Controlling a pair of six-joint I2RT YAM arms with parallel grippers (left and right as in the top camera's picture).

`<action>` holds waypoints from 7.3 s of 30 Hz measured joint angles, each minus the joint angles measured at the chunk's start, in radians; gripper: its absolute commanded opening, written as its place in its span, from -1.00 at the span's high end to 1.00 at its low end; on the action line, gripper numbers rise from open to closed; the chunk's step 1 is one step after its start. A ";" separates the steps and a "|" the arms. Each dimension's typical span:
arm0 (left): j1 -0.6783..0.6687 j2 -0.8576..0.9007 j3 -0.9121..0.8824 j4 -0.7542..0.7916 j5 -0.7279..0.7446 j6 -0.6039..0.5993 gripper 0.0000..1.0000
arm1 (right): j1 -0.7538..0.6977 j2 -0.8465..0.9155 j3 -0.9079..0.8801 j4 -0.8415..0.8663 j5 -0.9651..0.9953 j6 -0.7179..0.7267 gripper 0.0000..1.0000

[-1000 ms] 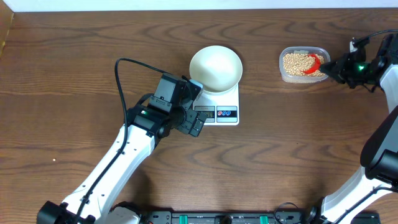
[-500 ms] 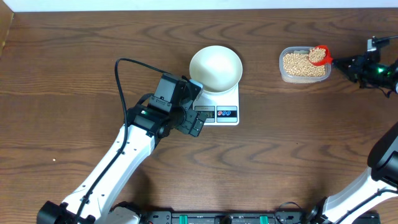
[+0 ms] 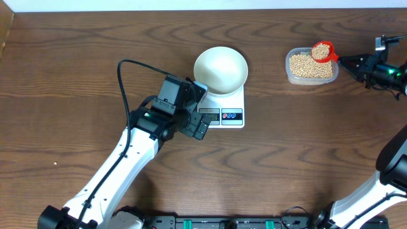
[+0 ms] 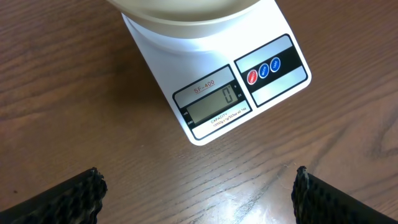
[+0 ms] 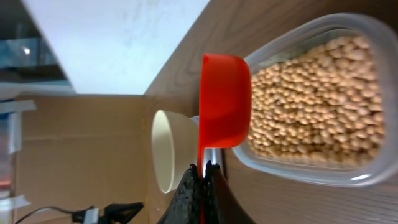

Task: Scoop item into bowl and weigh 50g on scale
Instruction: 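Lower the red scoop into the soybean tub with the right gripper and scoop beans, then carry the filled scoop with the right gripper over the white bowl, then tip the scoop with the right gripper to pour soybeans into the bowl, then move the empty scoop with the right gripper back to the soybean tub, then dip the red scoop into the soybean tub again with the right gripper, then carry the scoop with the right gripper over the white bowl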

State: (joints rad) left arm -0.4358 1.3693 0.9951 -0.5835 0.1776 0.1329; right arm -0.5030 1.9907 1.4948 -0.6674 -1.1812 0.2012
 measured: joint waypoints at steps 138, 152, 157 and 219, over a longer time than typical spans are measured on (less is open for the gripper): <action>0.000 0.000 0.000 0.000 0.000 0.000 -0.96 | 0.455 -0.177 -0.005 -0.132 1.110 -0.259 0.98; 0.000 0.000 0.000 0.000 0.000 0.000 -0.96 | 0.446 -0.083 -0.005 -0.078 0.943 -0.176 0.98; 0.000 0.000 0.000 0.000 0.000 0.000 -0.96 | 0.412 -0.083 -0.005 -0.077 0.874 -0.150 0.98; 0.000 0.000 0.000 0.000 0.000 0.000 -0.96 | 0.375 -0.082 -0.005 0.101 0.055 -0.067 0.98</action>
State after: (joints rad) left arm -0.4358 1.3693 0.9951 -0.5831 0.1776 0.1329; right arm -0.1276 1.9083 1.4902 -0.5663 -1.1263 0.1341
